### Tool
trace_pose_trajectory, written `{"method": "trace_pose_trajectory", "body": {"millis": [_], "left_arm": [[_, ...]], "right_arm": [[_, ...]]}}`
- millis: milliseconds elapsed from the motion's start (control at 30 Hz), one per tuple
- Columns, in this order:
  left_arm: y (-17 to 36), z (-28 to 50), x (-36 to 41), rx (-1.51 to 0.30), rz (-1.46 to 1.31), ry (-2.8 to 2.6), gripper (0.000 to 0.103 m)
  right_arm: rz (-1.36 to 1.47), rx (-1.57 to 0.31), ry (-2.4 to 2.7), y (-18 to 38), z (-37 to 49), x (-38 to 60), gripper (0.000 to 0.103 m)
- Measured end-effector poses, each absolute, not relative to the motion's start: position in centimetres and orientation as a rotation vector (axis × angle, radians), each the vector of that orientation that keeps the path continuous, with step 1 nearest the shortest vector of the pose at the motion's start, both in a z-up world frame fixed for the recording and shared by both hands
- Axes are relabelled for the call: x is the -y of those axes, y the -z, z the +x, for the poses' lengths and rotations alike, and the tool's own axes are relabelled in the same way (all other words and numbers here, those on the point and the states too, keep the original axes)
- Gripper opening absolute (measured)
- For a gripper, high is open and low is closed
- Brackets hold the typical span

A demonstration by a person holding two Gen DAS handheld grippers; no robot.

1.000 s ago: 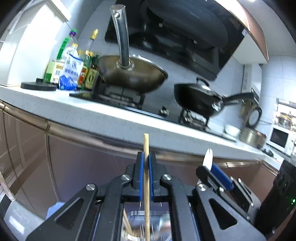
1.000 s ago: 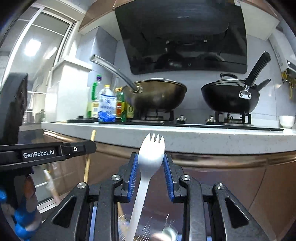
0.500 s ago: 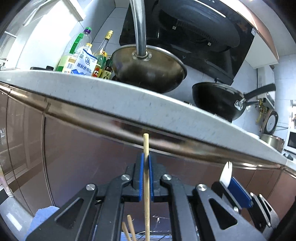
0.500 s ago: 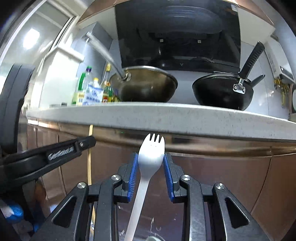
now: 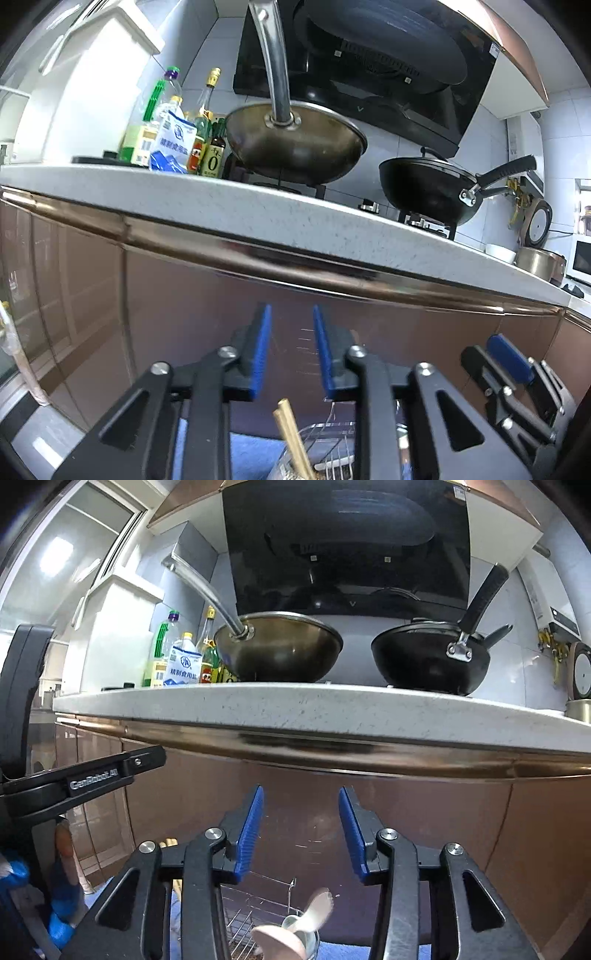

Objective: Organize utensils
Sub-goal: 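Lift the chopstick and white fork over the clear holder and drop both in, then open both tools and pull back from the holder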

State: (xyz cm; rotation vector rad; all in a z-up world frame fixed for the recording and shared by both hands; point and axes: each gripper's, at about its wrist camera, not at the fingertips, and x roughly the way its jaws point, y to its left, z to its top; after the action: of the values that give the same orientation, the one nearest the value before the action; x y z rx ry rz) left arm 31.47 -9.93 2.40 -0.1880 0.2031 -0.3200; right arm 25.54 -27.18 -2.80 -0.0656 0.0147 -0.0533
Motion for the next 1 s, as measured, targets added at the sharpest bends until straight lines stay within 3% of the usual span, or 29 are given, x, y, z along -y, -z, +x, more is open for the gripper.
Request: {"method": "trace_pose_trajectory", "body": {"millis": [200, 567, 700, 1000], "left_arm": [[-4.5, 26.8, 7.0, -0.233, -0.118, 0.288, 0.039], [-5.4, 18.3, 1.1, -0.353, -0.020, 0.216, 0.039], [-4.7, 15.5, -1.0, -0.388, 0.000, 0.189, 0.039], [-2.8, 11.6, -4.5, -0.484, 0.008, 0.194, 0.039]], "right_arm": [[-0.064, -0.038, 0.055, 0.3, 20.8, 26.8, 0.056], [-0.058, -0.132, 0.029, -1.6, 11.1, 24.7, 0.057], [-0.056, -0.137, 0.023, -1.9, 7.6, 23.8, 0.067], [-0.053, -0.215, 0.003, -1.0, 2.5, 22.2, 0.067]]}}
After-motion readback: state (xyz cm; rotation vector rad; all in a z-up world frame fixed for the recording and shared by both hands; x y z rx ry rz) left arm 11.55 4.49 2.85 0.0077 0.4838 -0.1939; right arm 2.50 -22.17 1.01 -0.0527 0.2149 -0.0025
